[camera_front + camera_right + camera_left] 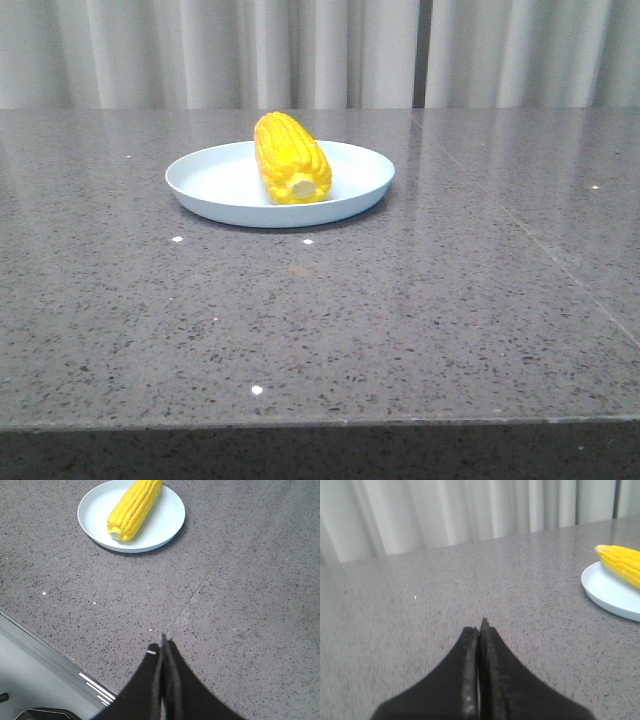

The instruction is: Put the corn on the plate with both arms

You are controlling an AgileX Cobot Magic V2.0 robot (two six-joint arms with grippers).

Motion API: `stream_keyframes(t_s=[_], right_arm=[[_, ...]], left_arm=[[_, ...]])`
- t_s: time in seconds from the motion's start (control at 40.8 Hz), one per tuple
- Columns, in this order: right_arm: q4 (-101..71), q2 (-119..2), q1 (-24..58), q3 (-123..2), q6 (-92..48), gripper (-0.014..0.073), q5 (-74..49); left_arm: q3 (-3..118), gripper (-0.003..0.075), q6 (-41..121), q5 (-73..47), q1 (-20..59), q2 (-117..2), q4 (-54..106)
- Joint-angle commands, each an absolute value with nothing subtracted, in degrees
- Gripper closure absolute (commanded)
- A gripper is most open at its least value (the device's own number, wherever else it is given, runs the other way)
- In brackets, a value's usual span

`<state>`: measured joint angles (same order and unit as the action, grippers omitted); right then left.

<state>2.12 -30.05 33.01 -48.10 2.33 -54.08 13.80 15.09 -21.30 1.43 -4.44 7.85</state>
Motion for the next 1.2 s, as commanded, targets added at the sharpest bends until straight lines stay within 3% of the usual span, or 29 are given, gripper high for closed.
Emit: stream_keyframes(t_s=[0.0,0.417,1.177], right_arm=[[3.1,-30.3,33.0,-49.4,1.7,0.0662,-50.5],[3.1,-30.3,33.0,-49.4,1.7,0.0662,-50.6],[3.1,-30.3,33.0,-49.4,1.7,0.0662,-50.6]], left_arm=[[11.7,0.0741,4.3,-15.9,1.3,-1.3,1.9],[-0.8,0.0741,3.9,2.4,1.9,1.6,0.8],[-0.6,0.0741,4.5,4.5,1.9,1.6,0.9]])
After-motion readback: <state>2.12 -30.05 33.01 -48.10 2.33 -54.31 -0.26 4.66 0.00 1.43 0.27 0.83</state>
